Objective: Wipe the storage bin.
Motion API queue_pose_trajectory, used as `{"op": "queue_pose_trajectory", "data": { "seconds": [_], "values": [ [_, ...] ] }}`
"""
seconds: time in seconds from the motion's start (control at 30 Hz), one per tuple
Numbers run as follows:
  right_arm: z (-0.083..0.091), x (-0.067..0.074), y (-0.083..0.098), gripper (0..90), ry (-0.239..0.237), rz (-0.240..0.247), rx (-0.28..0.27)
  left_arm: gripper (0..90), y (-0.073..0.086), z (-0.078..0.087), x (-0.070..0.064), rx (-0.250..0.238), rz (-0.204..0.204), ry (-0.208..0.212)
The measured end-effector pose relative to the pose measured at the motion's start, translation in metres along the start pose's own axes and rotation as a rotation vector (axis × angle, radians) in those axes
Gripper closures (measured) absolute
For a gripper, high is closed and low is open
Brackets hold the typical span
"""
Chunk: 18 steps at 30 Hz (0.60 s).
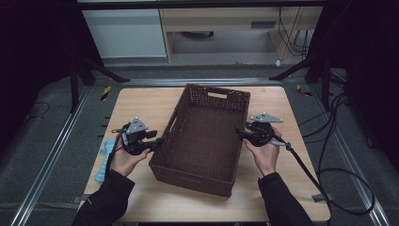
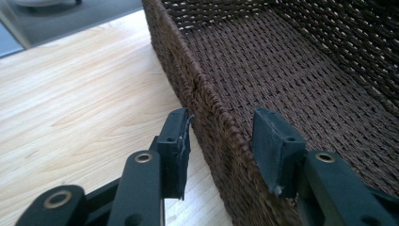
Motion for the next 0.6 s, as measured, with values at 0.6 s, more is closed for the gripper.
{"op": "queue_pose_trajectory", "data": {
  "seconds": [0.6],
  "values": [
    [0.012, 0.002, 0.001, 41.2, 0.006, 0.001, 0.042, 66.4, 0.019, -0.004, -0.031, 0.070, 0.003, 0.022]
  ]
}}
Point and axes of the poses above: each handheld gripper's, and its own axes: z roughly backward along the jaws, y roughly out of its underside, x roughly to its left, the point moved 3 cm from there along -z, roughly forward along the jaws, and after that the axes turned 1 degree about y, right-handed, at the moved point
